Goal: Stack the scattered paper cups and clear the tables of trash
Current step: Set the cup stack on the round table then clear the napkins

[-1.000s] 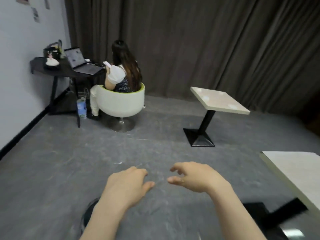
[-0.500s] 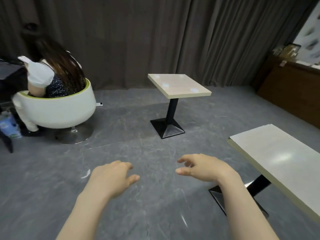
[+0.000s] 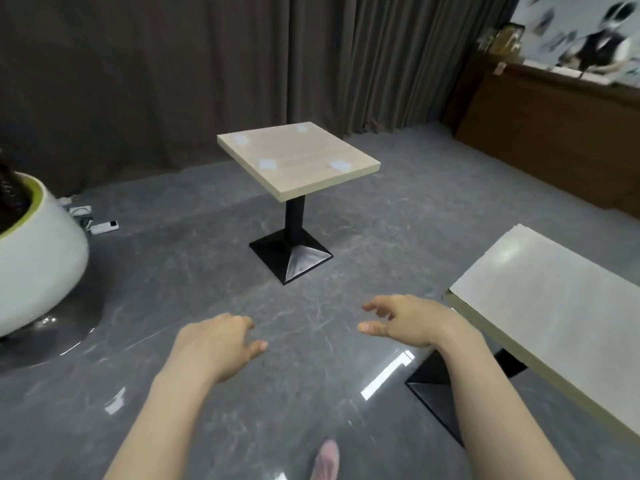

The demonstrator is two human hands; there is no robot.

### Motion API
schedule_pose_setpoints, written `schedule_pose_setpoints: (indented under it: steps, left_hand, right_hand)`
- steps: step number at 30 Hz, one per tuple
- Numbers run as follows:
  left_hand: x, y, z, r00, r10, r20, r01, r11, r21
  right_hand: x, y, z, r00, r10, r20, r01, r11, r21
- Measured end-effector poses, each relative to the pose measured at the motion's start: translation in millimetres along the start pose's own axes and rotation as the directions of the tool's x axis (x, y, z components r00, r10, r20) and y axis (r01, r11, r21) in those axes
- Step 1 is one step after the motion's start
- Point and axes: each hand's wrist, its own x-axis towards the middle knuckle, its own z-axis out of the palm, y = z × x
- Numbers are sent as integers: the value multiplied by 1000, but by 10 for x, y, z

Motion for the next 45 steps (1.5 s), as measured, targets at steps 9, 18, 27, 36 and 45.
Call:
schedule_pose_setpoints:
  steps: [9,18,27,36,45]
  left_hand:
    - [2165,291,-733,999,6,51,-3,998,-65]
    - [3977,-52,-1488,990,-140,27,142,987,-73]
    - [6034,-385,-1993,989,-139,-58,131,984,-124]
    - [7652,-633,-1814,980,-153,124,174,968,-182]
    - [8500,-695,-1440,948,-300,110,319,914,-251]
  right_hand:
    - [1940,731,-1279,998,31,45,-29,998,-57]
    - [4150,860,-2423,1000,-20,-19,18,996,-91]
    - [6204,723,-2791,975,-43,-219,32,998,-53]
    - [7585,1266,-2881,992,92,-82,-103,984,-147]
    - [8462,1436,-3112,998,-33,50,49,929,-368]
